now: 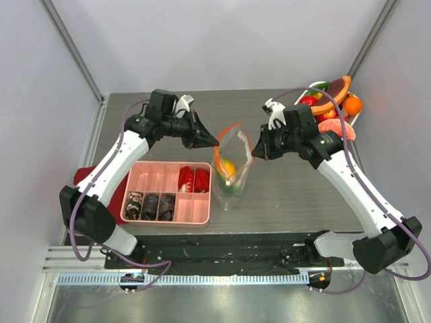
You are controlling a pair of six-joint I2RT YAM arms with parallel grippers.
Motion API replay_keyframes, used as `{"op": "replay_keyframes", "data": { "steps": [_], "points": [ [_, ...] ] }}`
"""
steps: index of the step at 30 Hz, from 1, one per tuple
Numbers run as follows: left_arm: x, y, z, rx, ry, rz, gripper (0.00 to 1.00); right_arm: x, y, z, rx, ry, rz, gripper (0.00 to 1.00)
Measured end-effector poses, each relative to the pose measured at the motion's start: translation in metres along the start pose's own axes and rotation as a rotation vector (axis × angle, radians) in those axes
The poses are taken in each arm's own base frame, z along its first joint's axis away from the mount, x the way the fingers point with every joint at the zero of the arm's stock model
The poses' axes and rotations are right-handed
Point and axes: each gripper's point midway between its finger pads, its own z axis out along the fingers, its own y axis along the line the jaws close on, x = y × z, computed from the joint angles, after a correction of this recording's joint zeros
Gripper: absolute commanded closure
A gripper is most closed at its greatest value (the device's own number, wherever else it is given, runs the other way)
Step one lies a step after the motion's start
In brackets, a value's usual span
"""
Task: Place the food in the zip-top bag and seal the zipper
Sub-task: Adjust the zipper food storage bag at the center of the board.
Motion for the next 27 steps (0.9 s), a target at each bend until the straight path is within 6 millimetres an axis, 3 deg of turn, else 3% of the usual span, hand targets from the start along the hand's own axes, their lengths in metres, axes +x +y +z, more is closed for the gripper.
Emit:
{"op": "replay_keyframes", "data": {
  "steps": [4, 8, 13, 15, 16, 18, 21, 24, 27],
  "points": [
    [-0.01, -0.002, -0.011, -0.087, -0.062, 0.114, 1.0, -0.013, 0.004, -0.009, -0.007, -0.038, -0.008, 0.99],
    [-0.02, -0.002, -0.022, -0.188, -0.125, 0.246, 1.0, -0.013, 0.002, -0.011, 0.0, -0.034, -0.002, 0.99],
    [-0.012, 0.011, -0.023, -0.261, -0.096, 0.29, 1.0, -0.009, -0.005, -0.004, 0.011, 0.001, -0.004, 0.99],
    [-0.01, 0.018, -0.018, -0.278, -0.075, 0.276, 1.0, -0.009, -0.011, 0.001, 0.017, 0.019, -0.002, 0.87],
    [-0.01, 0.021, -0.015, -0.287, -0.063, 0.265, 1.0, -0.01, -0.016, 0.003, 0.024, 0.027, 0.001, 0.69],
    [-0.012, 0.027, -0.009, -0.3, -0.049, 0.246, 1.0, -0.013, -0.025, 0.006, 0.035, 0.037, 0.016, 0.44],
    [-0.014, 0.031, 0.0, -0.297, -0.028, 0.203, 1.0, -0.03, -0.045, 0.0, 0.045, 0.029, 0.027, 0.29],
    [-0.016, 0.027, 0.006, -0.273, -0.028, 0.174, 1.0, -0.055, -0.076, -0.018, 0.085, -0.017, 0.018, 0.11],
    [-0.02, 0.019, 0.01, -0.238, -0.037, 0.156, 1.0, -0.072, -0.125, -0.048, 0.185, -0.056, -0.017, 0.1]
  ]
}}
